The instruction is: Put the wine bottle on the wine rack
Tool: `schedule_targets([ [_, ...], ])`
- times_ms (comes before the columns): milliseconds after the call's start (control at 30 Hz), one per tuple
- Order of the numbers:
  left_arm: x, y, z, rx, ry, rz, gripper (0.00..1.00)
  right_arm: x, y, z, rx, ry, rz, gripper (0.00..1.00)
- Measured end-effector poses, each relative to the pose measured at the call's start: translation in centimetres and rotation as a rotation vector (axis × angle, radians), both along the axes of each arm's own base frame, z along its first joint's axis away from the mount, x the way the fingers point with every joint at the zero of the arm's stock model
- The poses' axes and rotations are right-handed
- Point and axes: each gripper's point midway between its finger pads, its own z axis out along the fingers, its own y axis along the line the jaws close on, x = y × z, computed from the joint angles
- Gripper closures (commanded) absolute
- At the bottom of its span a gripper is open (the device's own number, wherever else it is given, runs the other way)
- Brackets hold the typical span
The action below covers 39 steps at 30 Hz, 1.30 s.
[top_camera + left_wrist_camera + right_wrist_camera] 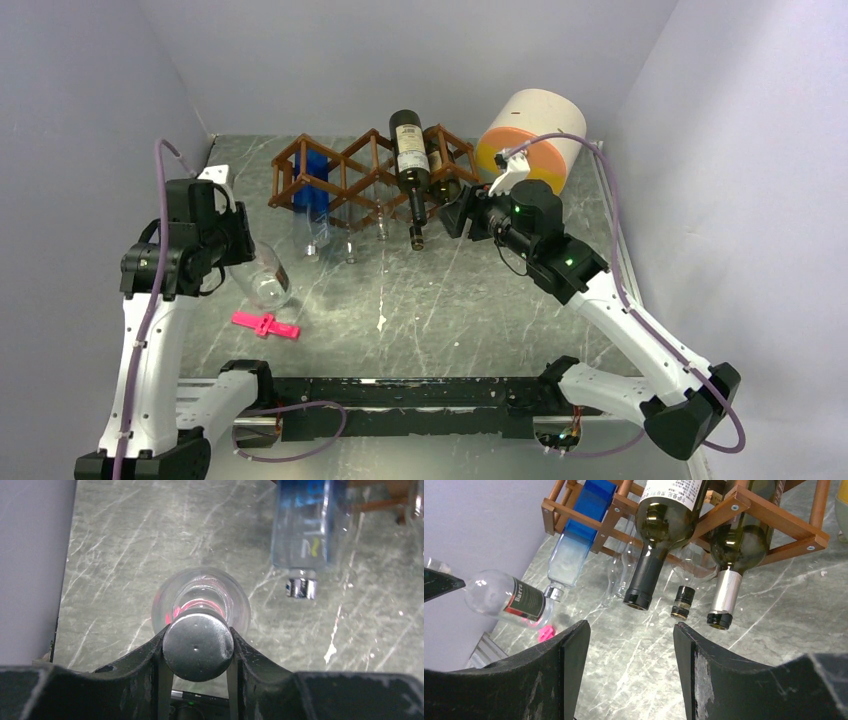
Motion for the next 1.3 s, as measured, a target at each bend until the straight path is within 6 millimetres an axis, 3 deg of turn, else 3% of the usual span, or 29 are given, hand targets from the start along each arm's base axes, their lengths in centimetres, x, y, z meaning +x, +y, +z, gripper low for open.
schedule_targets([
  [500, -2.4, -9.1, 0.7, -0.194, -0.007, -0.477, 0.87, 0.1, 0.2, 0.4, 0.000, 0.003, 0.005, 0.34],
  [867, -3.4, -16.2, -2.0, -0.240, 0.072, -0.739, 0.87, -0.3, 0.6, 0.1, 0.004, 0.017, 0.033, 0.34],
  [1167, -2.8, -21.4, -3.5, -0.112, 0.028, -0.871, 0.84, -1.0, 0.4, -1.1, -0.034, 0.027, 0.067, 0.33],
  [1300, -2.2, -22.9, -5.3, -0.036, 0.045, -0.893, 0.73, -1.4, 0.5, -1.2, -0.049, 0.023, 0.093, 0.33],
])
